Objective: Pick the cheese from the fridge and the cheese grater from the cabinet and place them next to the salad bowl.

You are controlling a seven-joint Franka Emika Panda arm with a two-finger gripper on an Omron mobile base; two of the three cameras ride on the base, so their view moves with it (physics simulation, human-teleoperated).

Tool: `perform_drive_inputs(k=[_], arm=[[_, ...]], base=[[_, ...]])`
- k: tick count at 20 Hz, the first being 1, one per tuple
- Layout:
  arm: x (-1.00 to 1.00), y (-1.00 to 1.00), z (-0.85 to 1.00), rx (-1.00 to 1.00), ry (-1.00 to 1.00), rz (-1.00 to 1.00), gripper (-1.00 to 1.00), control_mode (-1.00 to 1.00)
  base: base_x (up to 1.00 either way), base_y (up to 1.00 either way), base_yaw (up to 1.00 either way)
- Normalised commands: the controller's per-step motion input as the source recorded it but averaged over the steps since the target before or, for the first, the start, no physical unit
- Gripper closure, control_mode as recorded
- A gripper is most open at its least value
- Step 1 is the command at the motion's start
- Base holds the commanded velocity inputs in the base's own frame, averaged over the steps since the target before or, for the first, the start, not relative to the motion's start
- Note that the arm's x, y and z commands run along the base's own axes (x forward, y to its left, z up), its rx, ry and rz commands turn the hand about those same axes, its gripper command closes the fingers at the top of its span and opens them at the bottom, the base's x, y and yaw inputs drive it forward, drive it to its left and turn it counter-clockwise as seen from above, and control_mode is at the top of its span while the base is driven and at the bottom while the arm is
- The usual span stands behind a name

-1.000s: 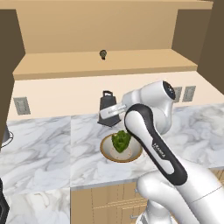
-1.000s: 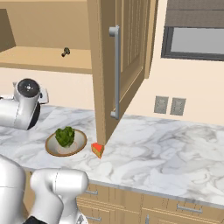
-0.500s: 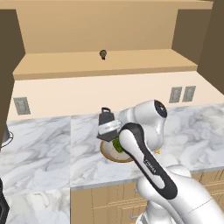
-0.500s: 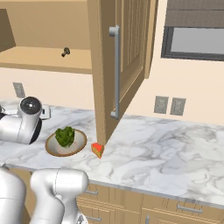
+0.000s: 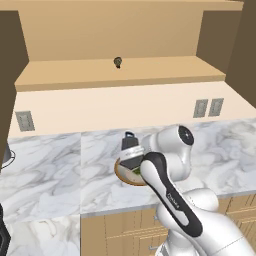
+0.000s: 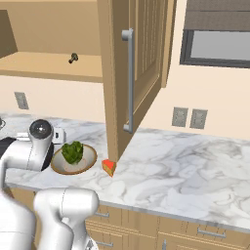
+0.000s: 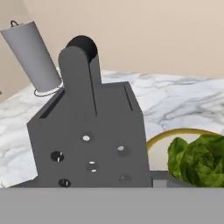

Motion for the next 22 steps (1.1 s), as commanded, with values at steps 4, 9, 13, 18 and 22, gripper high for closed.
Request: perform_drive_inputs(k=[4,9,13,18,22], arm=[[0.00,-0.53,-0.25,-0.03,0.00,-0.18,1.00,-1.00],[0.20,0.08,-0.25,0.08,0.00,-0.04,1.00,-1.00],[0.27,0.34,-0.32,0.08,0.00,0.00,1.00,-1.00],[0.29,0.35,-0.37,0.02,0.00,0.02,1.00,-1.00],[0.26,0.35,-0.16,0.00,0.00,0.02,1.00,-1.00]], base=[[0.00,0.00,0.00],[0.00,0.00,0.00],[0.00,0.00,0.00],[0.00,0.00,0.00],[0.00,0.00,0.00]])
